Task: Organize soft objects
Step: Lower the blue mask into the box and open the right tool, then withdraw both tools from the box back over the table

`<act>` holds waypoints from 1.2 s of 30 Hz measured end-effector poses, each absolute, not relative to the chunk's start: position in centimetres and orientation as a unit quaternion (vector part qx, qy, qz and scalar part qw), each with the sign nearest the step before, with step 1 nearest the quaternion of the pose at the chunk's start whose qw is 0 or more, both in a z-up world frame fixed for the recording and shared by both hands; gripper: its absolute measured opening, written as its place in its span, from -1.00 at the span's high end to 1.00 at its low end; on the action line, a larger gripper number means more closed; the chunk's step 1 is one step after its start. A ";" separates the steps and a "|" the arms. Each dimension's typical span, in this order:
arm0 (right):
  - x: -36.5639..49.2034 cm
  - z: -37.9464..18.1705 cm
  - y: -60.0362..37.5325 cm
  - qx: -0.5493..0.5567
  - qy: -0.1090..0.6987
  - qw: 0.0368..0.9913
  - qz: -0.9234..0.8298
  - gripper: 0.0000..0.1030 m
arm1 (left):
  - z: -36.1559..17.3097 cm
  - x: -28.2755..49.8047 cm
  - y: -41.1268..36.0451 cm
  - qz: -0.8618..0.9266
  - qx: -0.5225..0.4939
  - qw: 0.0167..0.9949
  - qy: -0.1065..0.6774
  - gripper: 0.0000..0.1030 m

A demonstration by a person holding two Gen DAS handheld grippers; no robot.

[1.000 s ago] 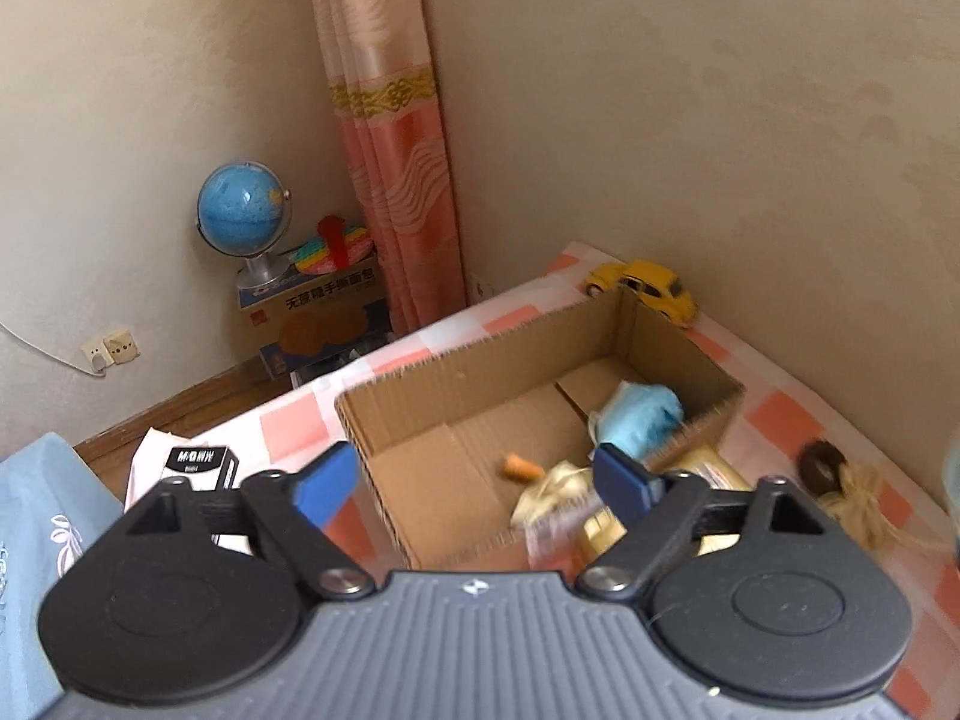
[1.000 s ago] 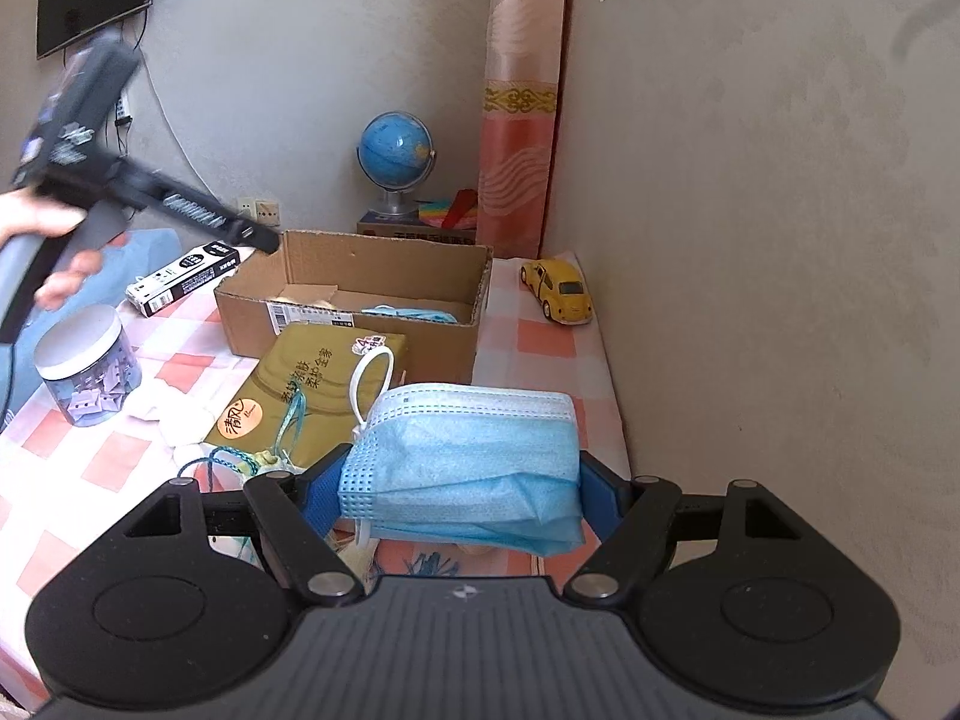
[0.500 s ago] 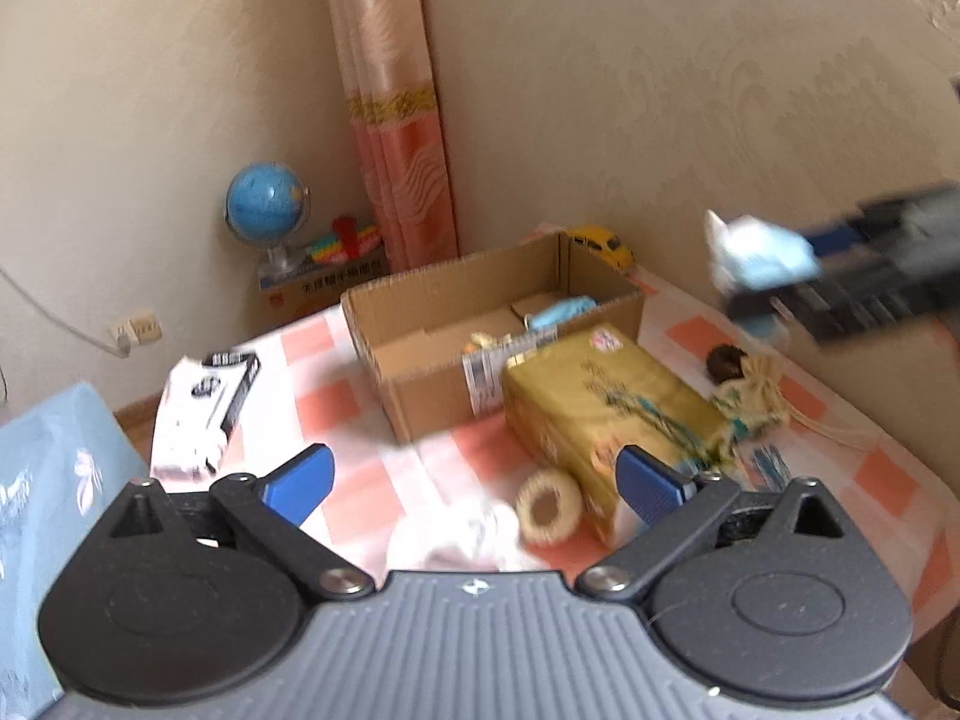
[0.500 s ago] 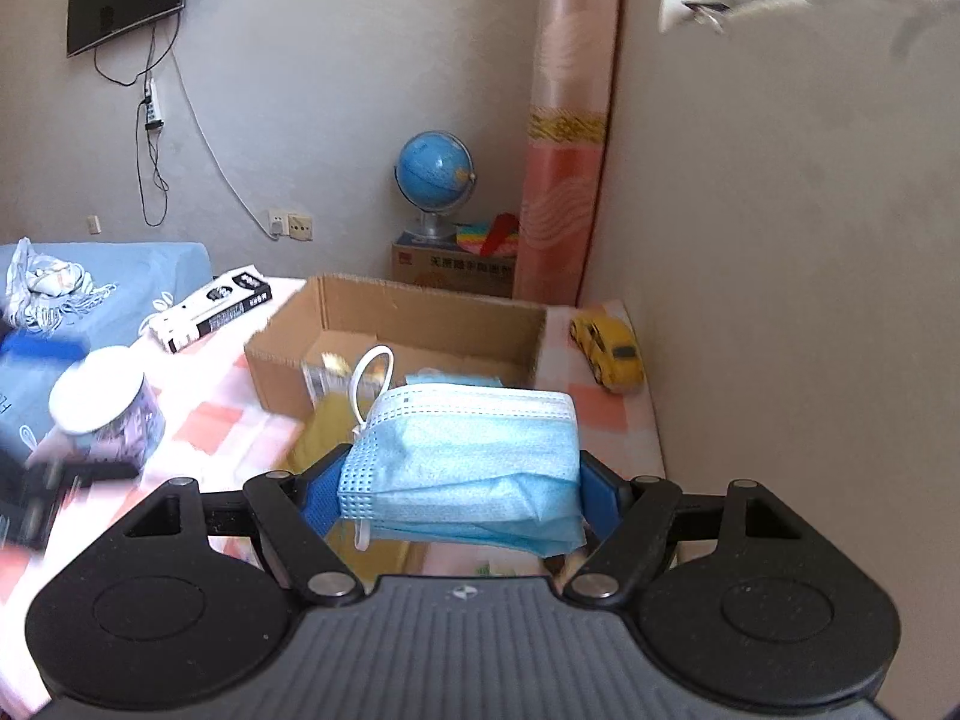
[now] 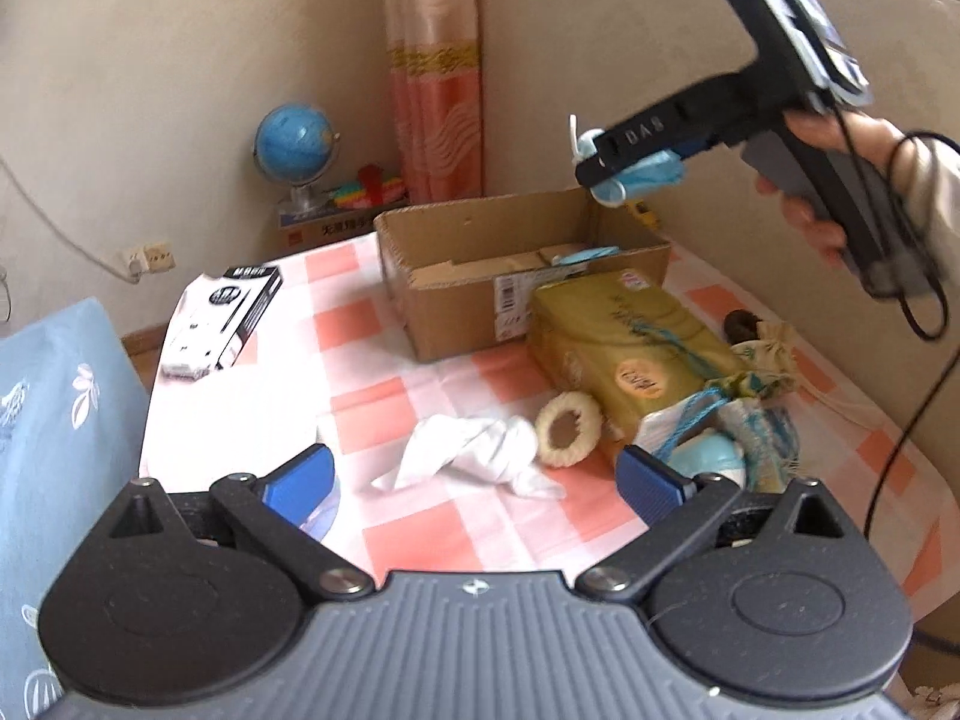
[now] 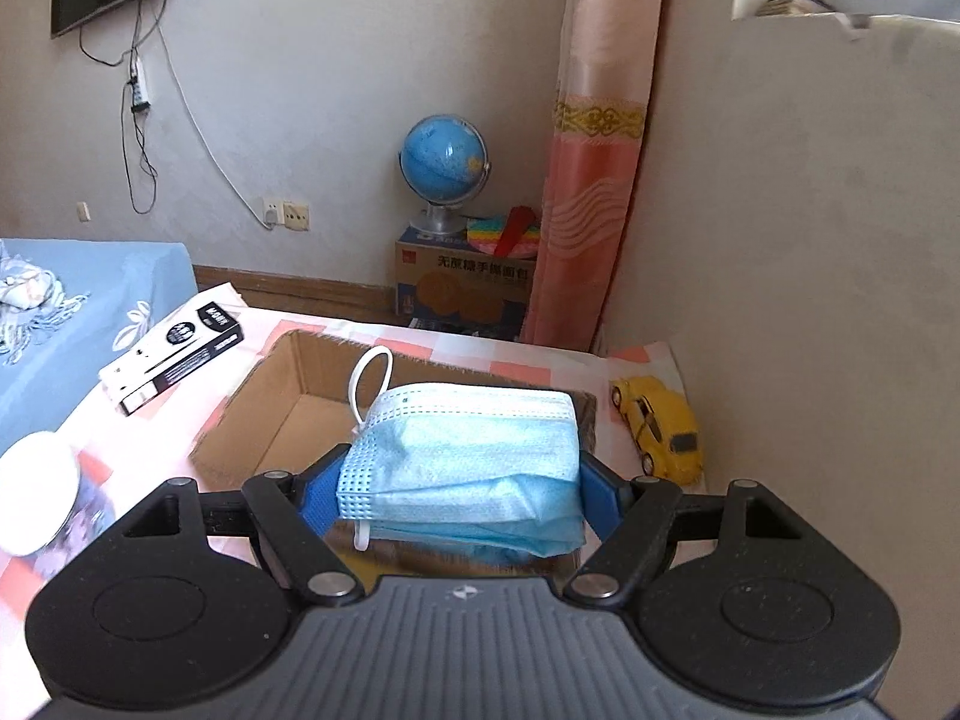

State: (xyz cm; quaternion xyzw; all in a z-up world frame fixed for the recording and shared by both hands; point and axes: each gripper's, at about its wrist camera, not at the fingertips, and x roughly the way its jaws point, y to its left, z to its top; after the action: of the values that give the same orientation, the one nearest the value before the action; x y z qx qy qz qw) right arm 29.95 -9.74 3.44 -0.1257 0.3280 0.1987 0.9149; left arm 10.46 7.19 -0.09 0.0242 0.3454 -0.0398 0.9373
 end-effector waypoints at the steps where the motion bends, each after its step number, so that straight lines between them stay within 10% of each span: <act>1: 30.6 3.3 -9.4 -0.127 0.329 0.915 0.197 -0.56 | -0.3 10.6 7.5 -0.035 0.021 0.937 0.348 -0.94; 7: 33.8 2.3 -7.9 -0.125 0.327 0.919 0.182 -1.00 | -0.9 10.7 8.8 -0.018 0.005 0.934 0.357 -0.94; 36: 20.0 1.3 -13.4 -0.093 0.351 0.915 0.178 -1.00 | -0.6 7.8 8.0 -0.031 0.005 0.935 0.353 -0.94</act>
State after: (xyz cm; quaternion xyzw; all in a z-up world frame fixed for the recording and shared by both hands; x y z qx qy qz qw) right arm 20.03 -13.37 1.30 -0.0933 0.3508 0.1778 0.9147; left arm 7.84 8.05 -0.65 0.0050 0.3529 -0.0310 0.9351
